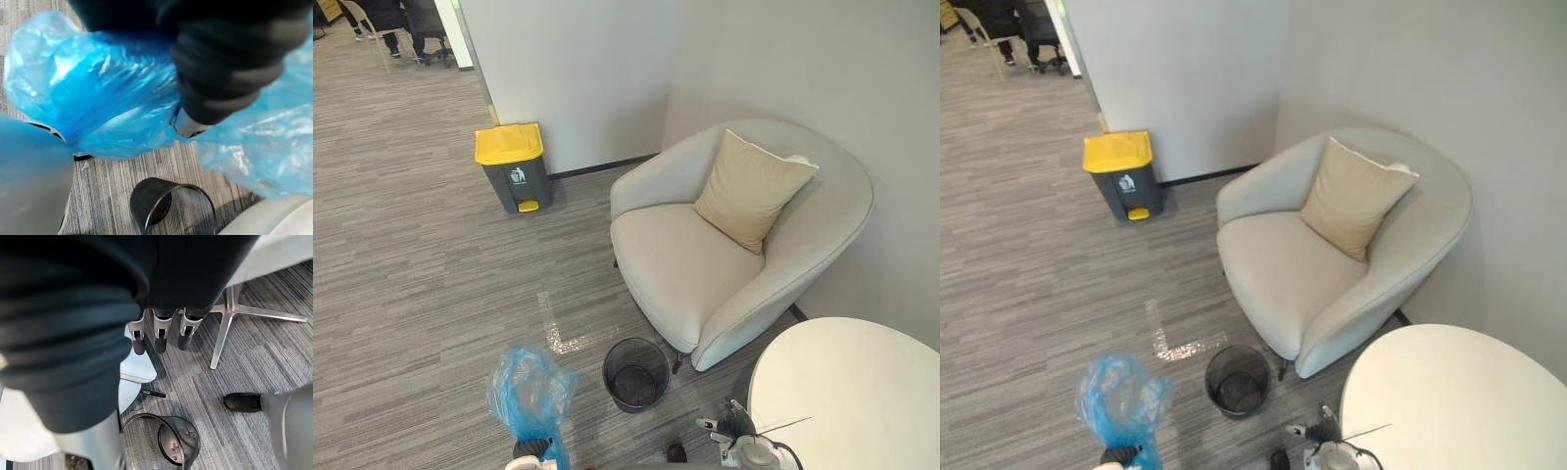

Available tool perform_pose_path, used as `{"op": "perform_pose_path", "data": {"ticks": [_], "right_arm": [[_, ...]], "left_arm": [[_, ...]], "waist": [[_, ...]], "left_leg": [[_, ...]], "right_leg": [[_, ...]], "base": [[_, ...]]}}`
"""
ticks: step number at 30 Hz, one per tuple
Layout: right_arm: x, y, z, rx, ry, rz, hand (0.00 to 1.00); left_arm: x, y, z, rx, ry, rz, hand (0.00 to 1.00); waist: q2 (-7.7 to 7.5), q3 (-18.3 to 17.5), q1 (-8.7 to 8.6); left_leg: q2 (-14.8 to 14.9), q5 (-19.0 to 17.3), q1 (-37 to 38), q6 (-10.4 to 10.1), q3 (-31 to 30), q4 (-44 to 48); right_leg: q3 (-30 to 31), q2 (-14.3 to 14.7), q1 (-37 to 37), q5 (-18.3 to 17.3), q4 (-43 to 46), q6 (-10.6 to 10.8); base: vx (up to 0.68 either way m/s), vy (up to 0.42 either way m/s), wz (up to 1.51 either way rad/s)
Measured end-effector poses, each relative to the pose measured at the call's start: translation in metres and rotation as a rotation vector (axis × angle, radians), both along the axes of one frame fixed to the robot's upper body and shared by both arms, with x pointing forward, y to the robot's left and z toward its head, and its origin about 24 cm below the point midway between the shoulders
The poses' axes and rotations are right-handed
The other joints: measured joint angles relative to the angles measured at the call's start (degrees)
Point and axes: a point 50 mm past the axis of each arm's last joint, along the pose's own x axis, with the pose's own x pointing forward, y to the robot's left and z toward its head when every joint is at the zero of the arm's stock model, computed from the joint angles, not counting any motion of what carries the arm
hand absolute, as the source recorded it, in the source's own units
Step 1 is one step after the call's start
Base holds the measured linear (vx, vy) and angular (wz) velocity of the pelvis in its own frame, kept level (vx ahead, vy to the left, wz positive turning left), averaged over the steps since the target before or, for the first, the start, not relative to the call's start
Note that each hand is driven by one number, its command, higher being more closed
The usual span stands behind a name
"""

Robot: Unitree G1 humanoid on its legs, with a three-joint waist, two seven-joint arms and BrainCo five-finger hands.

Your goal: Gather rubbish on tea table into small bin, then transfer packed bag to large trash can.

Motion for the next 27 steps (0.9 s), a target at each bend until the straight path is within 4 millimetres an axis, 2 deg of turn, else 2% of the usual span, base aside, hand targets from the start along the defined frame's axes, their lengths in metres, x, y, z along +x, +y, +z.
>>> {"op": "perform_pose_path", "data": {"ticks": [5,6,7,8,9,10,12,14,15,16,17,18,19,20,22,24,25,26,27], "right_arm": [[0.012,0.010,0.004,0.016,-0.031,0.014,0.00],[0.016,0.015,0.006,0.024,-0.047,0.016,0.00],[0.019,0.017,0.007,0.029,-0.058,0.015,0.00],[0.028,0.019,0.010,0.032,-0.080,0.016,0.00],[0.029,0.021,0.011,0.037,-0.083,0.018,0.00],[0.029,0.027,0.011,0.052,-0.084,0.019,0.00],[0.031,0.035,0.012,0.072,-0.096,0.020,0.00],[0.039,0.037,0.016,0.076,-0.123,0.022,0.00],[0.042,0.036,0.018,0.074,-0.134,0.022,0.00],[0.049,0.034,0.022,0.061,-0.158,0.019,0.00],[0.055,0.031,0.025,0.045,-0.174,0.019,0.00],[0.057,0.029,0.026,0.037,-0.180,0.017,0.00],[0.054,0.026,0.024,0.025,-0.167,0.011,0.00],[0.051,0.026,0.023,0.023,-0.157,0.008,0.00],[0.052,0.028,0.023,0.025,-0.156,0.003,0.00],[0.054,0.026,0.024,0.016,-0.161,-0.009,0.00],[0.054,0.025,0.024,0.013,-0.160,-0.013,0.00],[0.053,0.025,0.023,0.013,-0.157,-0.015,0.00],[0.052,0.025,0.023,0.013,-0.154,-0.018,0.00]], "left_arm": [[0.015,0.000,0.004,0.003,-0.041,-0.009,1.00],[0.021,0.001,0.006,0.005,-0.061,-0.008,1.00],[0.025,0.000,0.007,0.002,-0.074,0.003,1.00],[0.033,-0.003,0.009,-0.008,-0.101,0.023,1.00],[0.033,-0.003,0.009,-0.008,-0.102,0.024,1.00],[0.036,-0.003,0.011,-0.006,-0.112,0.021,1.00],[0.037,-0.001,0.014,0.003,-0.136,0.024,1.00],[0.039,0.001,0.016,0.009,-0.151,0.028,1.00],[0.040,0.000,0.017,0.008,-0.156,0.028,1.00],[0.044,-0.005,0.017,-0.004,-0.168,0.026,1.00],[0.047,-0.012,0.017,-0.021,-0.173,0.021,1.00],[0.048,-0.016,0.017,-0.030,-0.175,0.014,1.00],[0.050,-0.024,0.017,-0.049,-0.181,0.007,1.00],[0.049,-0.024,0.017,-0.049,-0.179,0.010,1.00],[0.049,-0.024,0.017,-0.051,-0.178,0.011,1.00],[0.051,-0.026,0.018,-0.053,-0.184,0.008,1.00],[0.051,-0.027,0.017,-0.057,-0.182,0.001,1.00],[0.051,-0.029,0.017,-0.058,-0.182,-0.011,1.00],[0.051,-0.030,0.017,-0.059,-0.179,-0.013,1.00]], "waist": [[-0.95,2.3,0.75],[-1.39,2.6,0.78],[-1.11,2.8,0.99],[-1.01,4.3,1.53],[-1.06,4.6,1.50],[-1.29,4.6,1.62],[-2.46,3.9,2.17],[-3.04,3.5,2.80],[-3.18,3.4,3.20],[-2.16,3.5,3.63],[0.73,4.3,3.81],[1.48,4.7,3.59],[2.43,5.3,3.55],[2.72,5.4,3.56],[2.44,5.4,3.46],[1.99,5.7,3.26],[1.98,5.4,3.13],[1.67,5.6,2.29],[1.69,5.6,2.14]], "left_leg": [[0.7,-3.8,-3.6,0.8,3.0,8.4],[1.0,-4.6,-5.8,1.2,3.2,11.2],[1.9,-4.8,-6.9,1.7,3.4,11.9],[2.8,-4.8,-7.7,1.9,4.0,13.0],[2.8,-4.8,-7.9,1.9,3.8,13.5],[2.8,-4.8,-8.2,2.0,2.6,14.6],[2.6,-4.7,-10.2,1.8,0.5,16.8],[2.7,-4.3,-13.8,1.3,-1.4,19.9],[2.8,-4.0,-14.8,1.0,-1.8,20.5],[3.9,-2.7,-17.3,0.0,-2.8,20.6],[5.5,-0.9,-19.8,-0.9,-4.8,20.5],[5.9,0.0,-20.2,-1.2,-5.6,20.0],[6.1,3.5,-19.9,-2.1,-7.6,16.4],[6.0,6.6,-19.0,-2.8,-8.8,12.4],[7.0,7.4,-19.1,-2.6,-7.5,9.8],[6.7,6.8,-19.0,-1.8,-5.6,13.9],[6.3,3.5,-18.9,-1.0,-3.6,18.0],[5.9,0.6,-18.2,-0.6,-2.7,20.4],[5.9,-0.7,-17.8,-0.4,-1.9,21.1]], "right_leg": [[2.1,-0.1,-3.5,-0.7,4.7,0.5],[2.1,-0.4,-5.0,-0.1,5.9,1.3],[2.0,-0.1,-5.8,0.6,6.1,2.0],[-0.7,-0.1,-8.6,-3.9,16.2,0.4],[-1.6,-0.5,-9.6,-6.2,20.8,-0.1],[-2.4,-1.5,-10.6,-11.6,32.4,-0.1],[-2.6,-3.0,-8.0,-16.4,40.2,1.8],[-2.1,-3.4,-4.4,-21.6,36.3,2.0],[-2.3,-3.0,-3.7,-22.5,33.9,1.5],[-3.8,-1.9,-2.5,-23.4,27.7,0.3],[-5.8,0.1,-1.9,-22.2,23.5,-2.0],[-6.8,0.6,-1.9,-21.5,23.1,-2.4],[-9.0,1.5,-2.0,-20.6,22.4,-3.3],[-11.1,1.9,-2.1,-20.1,22.4,-4.2],[-14.0,1.3,-3.8,-19.1,22.2,-5.9],[-15.3,0.3,-4.5,-17.9,21.8,-6.6],[-17.0,-0.9,-5.1,-16.8,21.2,-6.7],[-18.4,-1.9,-5.5,-15.6,20.4,-6.4],[-19.3,-2.4,-5.6,-15.0,20.0,-6.3]], "base": [[-0.05,0.033,-0.26],[-0.10,0.041,-0.09],[-0.12,0.031,-0.13],[-0.12,0.019,-0.08],[-0.14,-0.015,0.14],[-0.09,-0.036,0.39],[-0.09,-0.135,0.59],[-0.10,-0.240,0.46],[-0.14,-0.237,0.25],[-0.22,-0.217,0.32],[-0.25,-0.210,0.41],[-0.29,-0.205,0.67],[-0.29,-0.217,0.75],[-0.28,-0.210,0.73],[-0.32,-0.169,0.62],[-0.27,-0.091,0.56],[-0.19,0.026,0.71],[-0.19,0.026,0.78],[-0.19,0.111,0.75]]}}
